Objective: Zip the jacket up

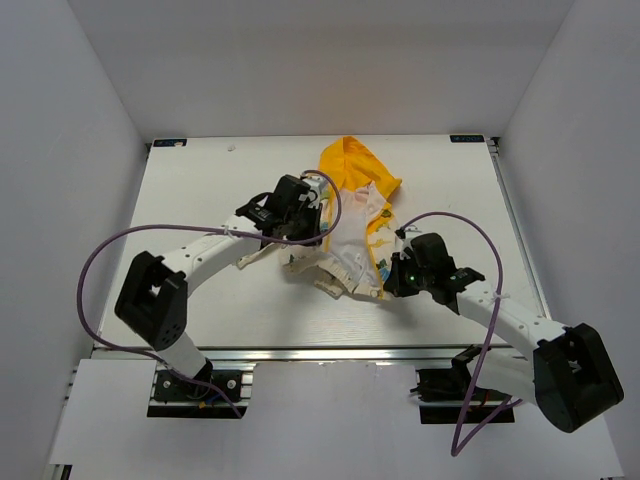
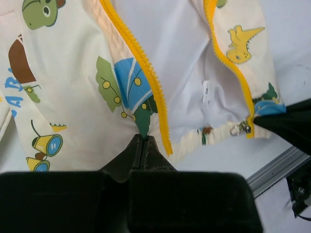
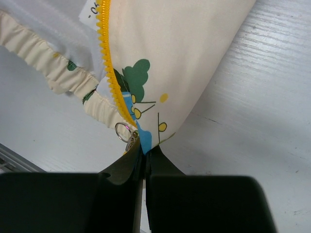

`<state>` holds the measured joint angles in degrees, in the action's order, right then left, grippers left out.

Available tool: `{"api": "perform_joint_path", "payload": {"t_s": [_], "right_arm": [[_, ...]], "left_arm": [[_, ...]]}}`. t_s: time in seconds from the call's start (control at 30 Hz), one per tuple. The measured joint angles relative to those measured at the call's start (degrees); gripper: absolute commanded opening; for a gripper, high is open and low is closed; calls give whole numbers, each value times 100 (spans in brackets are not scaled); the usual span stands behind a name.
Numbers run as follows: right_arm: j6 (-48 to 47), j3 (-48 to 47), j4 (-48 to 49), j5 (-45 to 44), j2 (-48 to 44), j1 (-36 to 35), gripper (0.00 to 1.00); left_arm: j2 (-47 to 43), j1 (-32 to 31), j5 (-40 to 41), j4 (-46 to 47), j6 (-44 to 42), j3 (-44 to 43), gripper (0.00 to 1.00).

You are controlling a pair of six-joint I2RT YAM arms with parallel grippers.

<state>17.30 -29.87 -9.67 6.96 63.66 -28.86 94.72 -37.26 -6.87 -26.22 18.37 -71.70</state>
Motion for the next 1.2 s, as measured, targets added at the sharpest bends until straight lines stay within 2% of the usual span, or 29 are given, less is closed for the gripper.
{"api": "perform_joint_path", "payload": {"t_s": [0.3,0.47,0.5,0.53,0.57,0.63,0.67,0.8,0.93,0.97,1.13,1.17,1.2], "right_arm": [[-2,-11,22,-103,361,37,0],[0,-37,66,-111,461,42,0],[-2,-37,72,-109,472,44,0],[0,-37,72,-109,483,44,0],[-2,-37,72,-109,487,46,0],[0,-37,74,-109,498,52,0],[0,-37,74,-109,498,52,0],[0,-37,79,-109,498,55,0],[0,-37,79,-109,498,61,0],[0,-37,79,-109,498,61,0],[2,-37,79,-109,496,61,0],[2,-37,79,-109,496,61,0],[0,-37,79,-109,496,61,0]], "left_arm": [[-223,2,-157,-70,76,798,12],[-160,2,-304,-92,127,1099,26],[-122,2,-334,-79,140,1099,32],[-92,2,-365,-66,144,1099,55],[-70,2,-411,-52,136,1102,64],[-50,2,-496,-44,149,1102,74],[-48,2,-542,-42,149,1104,75],[-9,2,-616,-33,164,1104,76],[155,-15,-566,-52,170,1104,71],[192,-20,-542,-59,168,1104,67],[304,-48,-343,-55,208,1102,60],[334,-55,-308,-50,223,1102,57],[374,-61,-280,-48,229,1102,49]]}}
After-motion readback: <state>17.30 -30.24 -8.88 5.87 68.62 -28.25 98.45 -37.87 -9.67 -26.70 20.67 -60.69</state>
